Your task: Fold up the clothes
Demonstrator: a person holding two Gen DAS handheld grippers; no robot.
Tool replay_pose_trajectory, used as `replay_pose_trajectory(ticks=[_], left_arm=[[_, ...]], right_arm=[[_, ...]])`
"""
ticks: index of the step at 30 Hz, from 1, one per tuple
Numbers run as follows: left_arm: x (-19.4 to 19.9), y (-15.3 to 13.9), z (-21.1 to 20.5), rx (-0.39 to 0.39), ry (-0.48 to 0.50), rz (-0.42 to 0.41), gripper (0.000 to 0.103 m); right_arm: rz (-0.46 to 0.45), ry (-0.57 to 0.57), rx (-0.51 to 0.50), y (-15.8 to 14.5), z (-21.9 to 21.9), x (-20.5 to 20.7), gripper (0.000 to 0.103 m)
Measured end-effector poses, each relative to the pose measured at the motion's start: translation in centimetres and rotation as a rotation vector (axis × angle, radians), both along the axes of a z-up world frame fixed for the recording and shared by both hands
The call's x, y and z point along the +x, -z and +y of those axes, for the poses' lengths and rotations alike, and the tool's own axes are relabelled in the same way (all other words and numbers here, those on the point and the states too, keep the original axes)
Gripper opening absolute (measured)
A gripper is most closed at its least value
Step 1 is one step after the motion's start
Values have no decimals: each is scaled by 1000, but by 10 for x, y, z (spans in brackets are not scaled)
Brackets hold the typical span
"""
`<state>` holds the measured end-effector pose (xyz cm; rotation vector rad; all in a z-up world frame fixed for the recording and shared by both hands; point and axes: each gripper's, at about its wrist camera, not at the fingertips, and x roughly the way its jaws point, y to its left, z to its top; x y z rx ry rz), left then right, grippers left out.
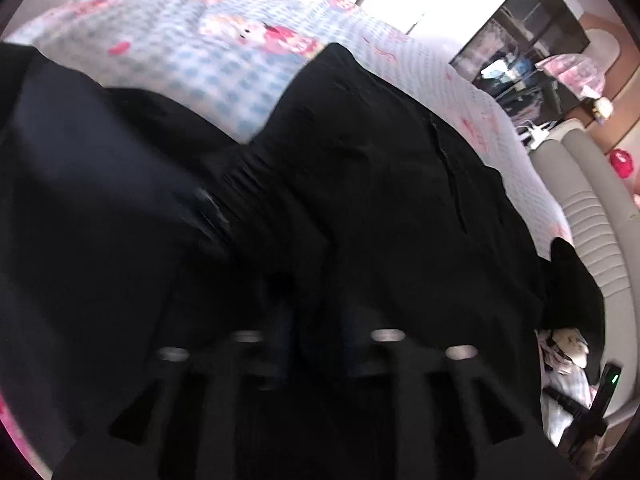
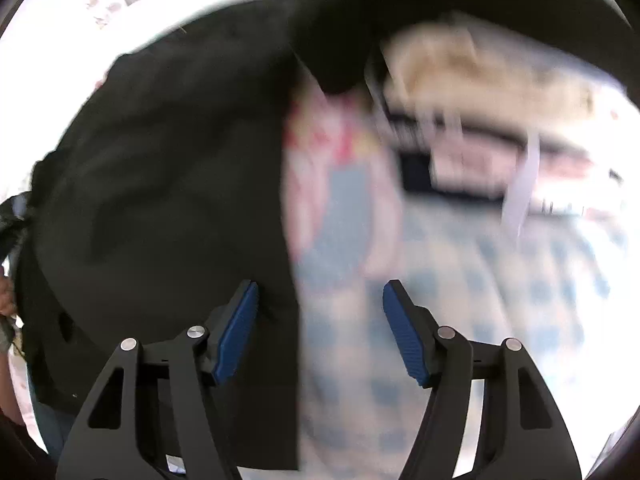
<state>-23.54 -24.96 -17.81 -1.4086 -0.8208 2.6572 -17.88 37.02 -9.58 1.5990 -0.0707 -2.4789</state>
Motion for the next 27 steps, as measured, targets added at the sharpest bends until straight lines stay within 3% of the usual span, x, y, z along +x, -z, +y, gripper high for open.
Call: replay_pose_trajectory(ticks=[3,4,5,8,11,14,19,20,23,27], left_arm=[[-11,1,2,-47,-20,12,47],[-17,2,3,-75,-30,0,42],[-22,3,5,-117,-40,-13,31],[-27,-4,16,-221,-54,-6,16],[-25,-12,23,-279,-56,10,13],[-24,-16,28,-300,-57,2,12],[-17,-39,42,-389,-32,48,10],[-16,-44,45,-407,-27,57,9],[-5,-85,87,-451,52,187,9],[3,-78,139,-407,221,183,9]], right_arm=[[26,-49,-49,-12,-15,-14,67],[3,-45,-30,-5,-18,-15,67],[-24,-37,-6,4,-20,-16,67],[-88,-9,1,31,-13,4,66],[-66,28,-44,36,11,36,66],[-48,61,-25,27,33,64,66],[-31,97,10,8,51,78,61],[-9,110,-38,0,54,80,61],[55,143,-192,-25,63,82,62],[85,121,-264,-36,50,61,63]])
